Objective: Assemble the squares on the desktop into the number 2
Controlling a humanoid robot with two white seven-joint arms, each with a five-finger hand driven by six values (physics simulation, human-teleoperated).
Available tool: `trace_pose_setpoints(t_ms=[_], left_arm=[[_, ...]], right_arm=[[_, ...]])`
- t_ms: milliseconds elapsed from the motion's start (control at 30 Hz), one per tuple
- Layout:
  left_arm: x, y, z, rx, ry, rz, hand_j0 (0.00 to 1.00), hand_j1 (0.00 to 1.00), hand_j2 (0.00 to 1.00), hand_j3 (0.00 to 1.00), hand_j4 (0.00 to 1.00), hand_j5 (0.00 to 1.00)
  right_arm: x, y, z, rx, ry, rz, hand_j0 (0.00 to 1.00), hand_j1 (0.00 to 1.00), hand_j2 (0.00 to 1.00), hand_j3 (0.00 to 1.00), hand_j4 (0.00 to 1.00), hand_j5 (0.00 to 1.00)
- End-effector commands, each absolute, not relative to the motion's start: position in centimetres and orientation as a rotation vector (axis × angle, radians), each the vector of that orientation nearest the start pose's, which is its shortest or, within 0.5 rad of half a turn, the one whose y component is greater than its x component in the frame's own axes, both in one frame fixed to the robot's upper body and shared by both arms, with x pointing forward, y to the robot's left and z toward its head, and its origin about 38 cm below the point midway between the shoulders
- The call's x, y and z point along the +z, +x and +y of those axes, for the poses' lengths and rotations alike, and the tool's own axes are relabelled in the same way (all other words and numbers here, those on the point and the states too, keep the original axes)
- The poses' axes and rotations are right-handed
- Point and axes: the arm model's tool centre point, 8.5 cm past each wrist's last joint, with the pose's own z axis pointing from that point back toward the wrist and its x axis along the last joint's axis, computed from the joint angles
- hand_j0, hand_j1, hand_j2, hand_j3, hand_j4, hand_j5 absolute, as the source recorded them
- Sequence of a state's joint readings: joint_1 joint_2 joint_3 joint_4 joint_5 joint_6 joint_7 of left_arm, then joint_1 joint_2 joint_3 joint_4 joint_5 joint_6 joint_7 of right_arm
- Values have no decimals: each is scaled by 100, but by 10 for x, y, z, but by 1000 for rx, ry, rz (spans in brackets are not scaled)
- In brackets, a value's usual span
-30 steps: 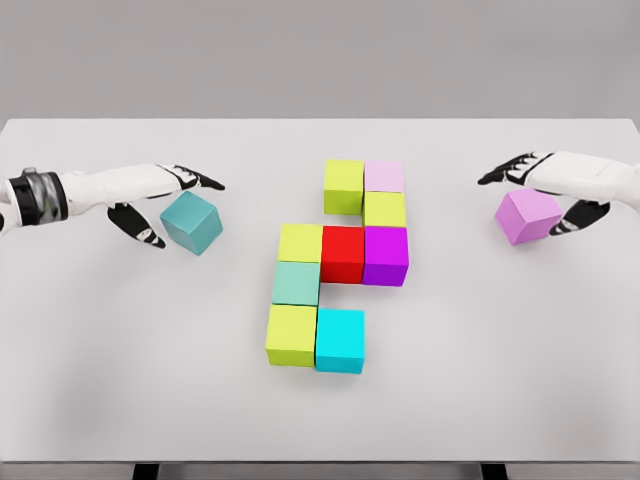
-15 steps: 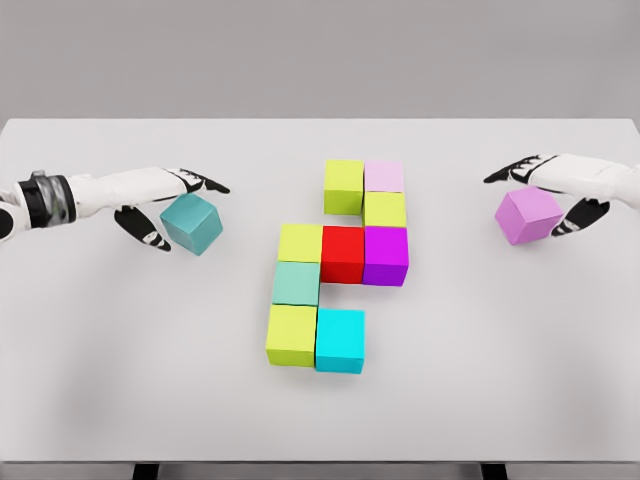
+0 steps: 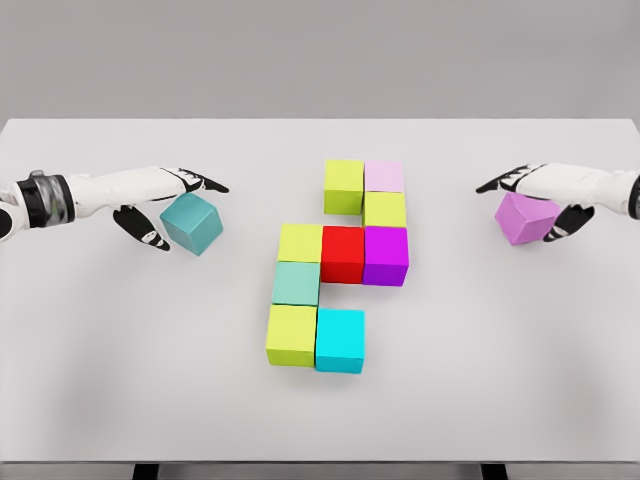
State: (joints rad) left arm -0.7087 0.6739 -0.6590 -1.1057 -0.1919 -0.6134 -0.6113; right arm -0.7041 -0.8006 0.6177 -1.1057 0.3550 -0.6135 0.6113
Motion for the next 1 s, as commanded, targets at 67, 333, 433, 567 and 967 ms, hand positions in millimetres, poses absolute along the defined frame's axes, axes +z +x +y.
trace_pose_setpoints(t_ms=[67, 333, 433, 567, 967], left_arm=[[168, 472, 312, -1815, 150, -1378, 100, 100, 100, 100, 100, 100], [165, 474, 315, -1814, 149, -1361, 100, 100, 100, 100, 100, 100], [163, 475, 317, -1810, 151, -1349, 100, 100, 100, 100, 100, 100], [158, 476, 315, -1812, 142, -1337, 100, 100, 100, 100, 100, 100], [157, 475, 314, -1827, 147, -1329, 65, 65, 65, 65, 65, 65]], right_arm=[[177, 466, -385, 1895, -374, -1142, 100, 100, 100, 100, 100, 100], [174, 471, -391, 1874, -383, -1120, 100, 100, 100, 100, 100, 100], [174, 473, -392, 1866, -386, -1119, 92, 92, 92, 92, 92, 92], [175, 473, -391, 1866, -385, -1123, 78, 78, 78, 78, 78, 78], [177, 475, -386, 1871, -385, -1137, 60, 60, 60, 60, 60, 60]])
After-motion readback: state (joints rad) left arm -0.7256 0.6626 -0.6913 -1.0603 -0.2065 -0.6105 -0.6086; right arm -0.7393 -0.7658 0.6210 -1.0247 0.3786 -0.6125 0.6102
